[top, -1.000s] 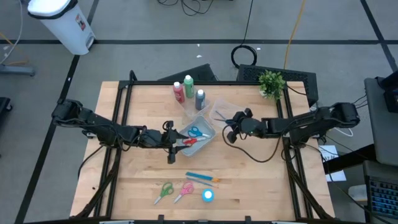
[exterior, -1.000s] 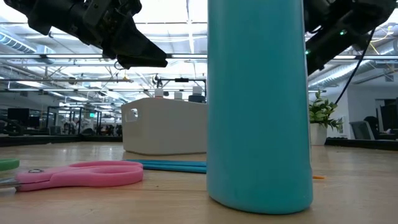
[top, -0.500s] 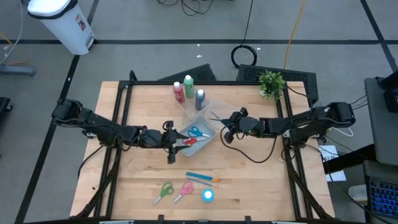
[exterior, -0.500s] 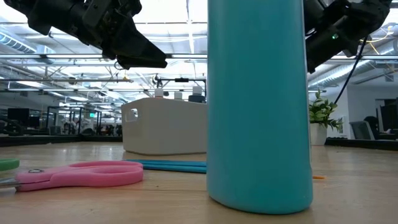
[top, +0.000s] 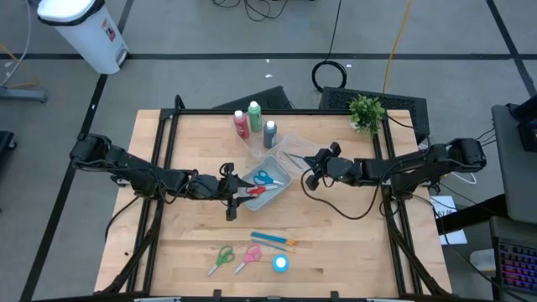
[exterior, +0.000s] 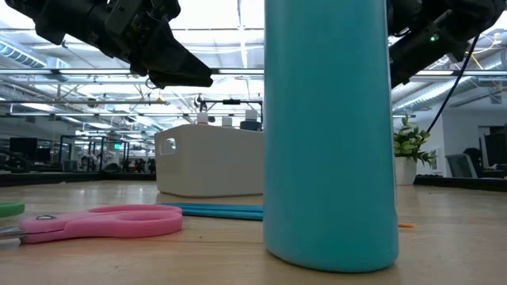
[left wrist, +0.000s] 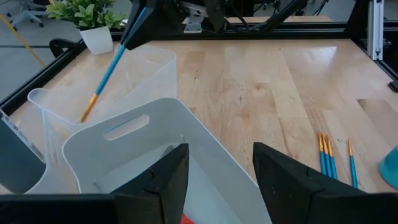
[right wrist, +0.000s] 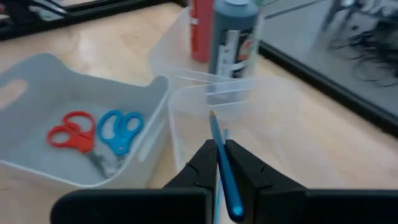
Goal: Pick & Place Paint Supplies
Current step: Put the blue paintbrush into the right transparent bin, then put the blue paint bottle into the left transparent bin
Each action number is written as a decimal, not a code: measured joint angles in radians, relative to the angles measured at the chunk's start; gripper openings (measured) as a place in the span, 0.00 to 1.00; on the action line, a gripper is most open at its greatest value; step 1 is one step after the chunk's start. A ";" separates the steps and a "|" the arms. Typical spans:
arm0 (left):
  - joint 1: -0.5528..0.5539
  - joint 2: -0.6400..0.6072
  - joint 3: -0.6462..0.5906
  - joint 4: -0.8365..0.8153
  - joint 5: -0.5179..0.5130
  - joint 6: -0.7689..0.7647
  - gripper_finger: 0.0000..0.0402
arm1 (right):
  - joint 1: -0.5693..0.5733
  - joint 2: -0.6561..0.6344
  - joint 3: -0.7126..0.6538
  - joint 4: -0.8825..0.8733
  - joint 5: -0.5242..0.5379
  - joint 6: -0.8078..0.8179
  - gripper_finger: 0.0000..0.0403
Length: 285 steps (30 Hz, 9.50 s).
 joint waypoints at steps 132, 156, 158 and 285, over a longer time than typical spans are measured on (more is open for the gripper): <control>-0.320 0.799 0.438 0.316 0.244 0.125 0.85 | 0.462 0.065 -0.010 0.549 -0.197 -0.275 0.42; -0.313 0.859 0.578 0.338 0.235 0.072 0.85 | 0.522 0.139 -0.010 0.638 -0.189 -0.219 0.42; -0.313 0.859 0.578 0.338 0.235 0.079 0.85 | 0.522 0.139 -0.010 0.637 -0.190 -0.223 0.42; 0.288 0.178 0.090 0.435 0.234 0.082 0.48 | -0.082 0.383 0.158 0.676 -0.563 -0.385 0.73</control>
